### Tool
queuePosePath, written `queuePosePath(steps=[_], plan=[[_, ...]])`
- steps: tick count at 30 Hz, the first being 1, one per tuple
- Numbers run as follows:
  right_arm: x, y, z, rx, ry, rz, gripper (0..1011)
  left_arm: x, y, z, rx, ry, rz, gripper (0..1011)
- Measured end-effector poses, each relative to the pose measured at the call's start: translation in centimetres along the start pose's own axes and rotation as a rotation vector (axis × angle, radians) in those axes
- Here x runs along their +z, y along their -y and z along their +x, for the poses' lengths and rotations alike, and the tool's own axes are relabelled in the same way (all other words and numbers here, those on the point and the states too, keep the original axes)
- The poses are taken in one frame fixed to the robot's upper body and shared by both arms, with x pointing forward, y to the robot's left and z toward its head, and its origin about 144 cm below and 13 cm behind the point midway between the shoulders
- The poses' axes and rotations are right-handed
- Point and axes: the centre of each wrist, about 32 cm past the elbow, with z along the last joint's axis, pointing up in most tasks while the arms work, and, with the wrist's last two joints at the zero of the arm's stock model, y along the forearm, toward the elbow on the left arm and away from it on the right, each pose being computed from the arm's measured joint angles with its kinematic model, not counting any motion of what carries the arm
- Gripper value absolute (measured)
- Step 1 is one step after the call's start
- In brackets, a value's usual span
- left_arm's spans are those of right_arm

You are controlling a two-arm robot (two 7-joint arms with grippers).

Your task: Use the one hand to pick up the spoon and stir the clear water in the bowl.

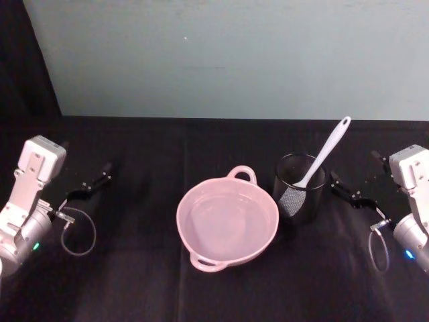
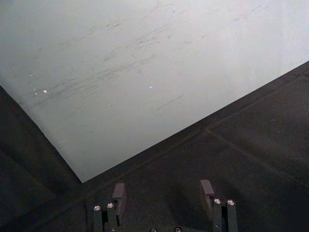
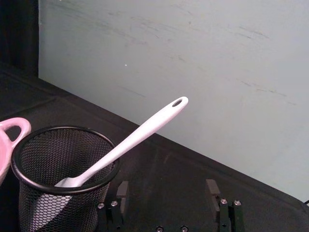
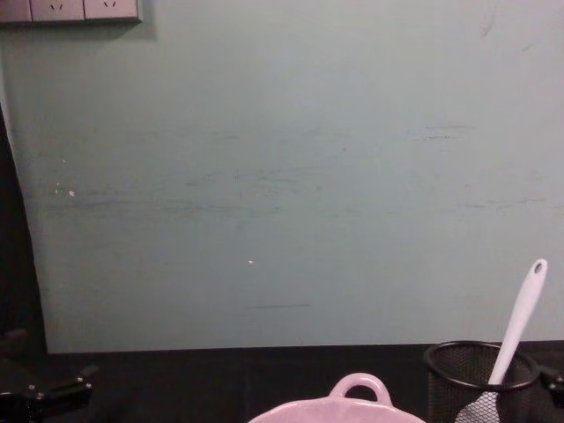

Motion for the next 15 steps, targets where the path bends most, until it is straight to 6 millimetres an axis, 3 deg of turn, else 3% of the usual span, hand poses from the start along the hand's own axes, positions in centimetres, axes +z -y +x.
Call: queuePosePath(steps=[15], plan=[[0.0,0.0,0.0,0.0,0.0,0.0,1002,0.0,0.0,0.0,0.0,0.0,0.0,1005]])
